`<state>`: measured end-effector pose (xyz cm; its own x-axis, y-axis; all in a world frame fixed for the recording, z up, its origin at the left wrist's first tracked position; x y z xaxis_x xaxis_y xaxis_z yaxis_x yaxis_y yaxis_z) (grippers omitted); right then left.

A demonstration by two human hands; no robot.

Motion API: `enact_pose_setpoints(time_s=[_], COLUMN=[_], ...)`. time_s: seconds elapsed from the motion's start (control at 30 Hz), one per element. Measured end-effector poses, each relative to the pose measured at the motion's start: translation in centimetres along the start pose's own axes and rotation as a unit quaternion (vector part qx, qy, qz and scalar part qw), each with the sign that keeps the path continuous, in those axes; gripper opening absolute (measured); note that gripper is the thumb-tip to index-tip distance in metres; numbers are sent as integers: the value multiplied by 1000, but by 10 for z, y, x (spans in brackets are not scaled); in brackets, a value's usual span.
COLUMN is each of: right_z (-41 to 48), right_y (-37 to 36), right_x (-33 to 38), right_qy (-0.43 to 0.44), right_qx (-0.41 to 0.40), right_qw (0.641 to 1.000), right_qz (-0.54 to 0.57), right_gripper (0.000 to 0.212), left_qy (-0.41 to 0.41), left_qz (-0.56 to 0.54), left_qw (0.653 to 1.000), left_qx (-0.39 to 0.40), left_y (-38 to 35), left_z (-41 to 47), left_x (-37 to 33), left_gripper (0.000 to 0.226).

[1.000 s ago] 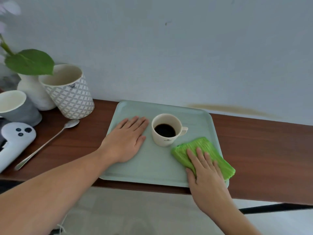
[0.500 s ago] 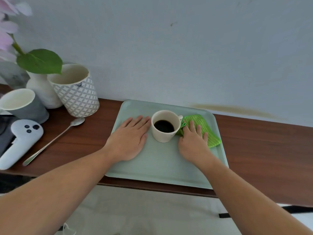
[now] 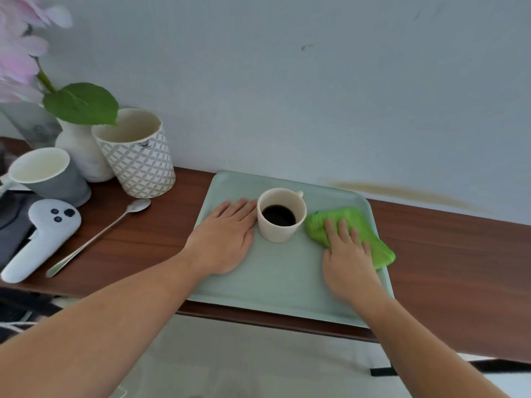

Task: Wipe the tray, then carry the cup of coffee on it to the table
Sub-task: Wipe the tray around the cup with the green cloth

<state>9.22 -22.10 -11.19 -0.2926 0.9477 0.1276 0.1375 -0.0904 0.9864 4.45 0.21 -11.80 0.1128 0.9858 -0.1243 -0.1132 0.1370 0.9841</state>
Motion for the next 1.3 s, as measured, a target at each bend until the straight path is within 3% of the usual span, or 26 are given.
enact_pose_setpoints(time_s=[0.13, 0.27, 0.4, 0.53, 0.67, 0.93, 1.13, 1.2, 1.3], right_z=[-78, -90, -94, -93, -50, 68, 21, -22, -80], right_y=[-16, -19, -16, -13, -4, 1, 2, -5, -14], right_x=[46, 111, 117, 47, -16, 7, -2, 5, 53], right_qy=[128, 253, 298, 218, 81, 44, -37, -16, 106], right_qx=[42, 70, 98, 104, 26, -11, -21, 6, 52], right_qw=[991, 963, 946, 961, 992, 997, 999, 1000, 993], right_qz=[11, 58, 80, 134, 94, 58, 9, -3, 17], right_gripper=[70, 62, 58, 59, 62, 62, 63, 66, 65], left_qy=[3, 1, -4, -5, 0, -6, 7, 12, 10], left_qz=[-8, 0, 2, 11, 9, 23, 22, 16, 15], left_qw=[1000, 1000, 1000, 1000, 1000, 1000, 999, 999, 1000], left_qx=[-1, 11, 17, 14, 17, 19, 25, 26, 23], left_y=[-2, -4, -3, -1, 0, 1, 0, -1, 0], left_z=[1, 4, 4, 2, 1, 0, 2, 2, 3], left_x=[0, 1, 1, 0, 0, -2, 0, 0, -1], left_gripper=[59, 58, 57, 61, 61, 59, 60, 61, 61])
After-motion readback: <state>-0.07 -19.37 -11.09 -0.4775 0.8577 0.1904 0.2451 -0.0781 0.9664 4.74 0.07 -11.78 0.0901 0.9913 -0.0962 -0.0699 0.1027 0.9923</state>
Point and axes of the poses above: each hand's wrist, its own z-axis towards the middle knuckle, its own y-axis out of the back of the hand, x = y × z, the point moved 8 cm from there along z, towards the middle knuckle, and after that the axes turned 1 degree about -x, right-handed, at the moved point
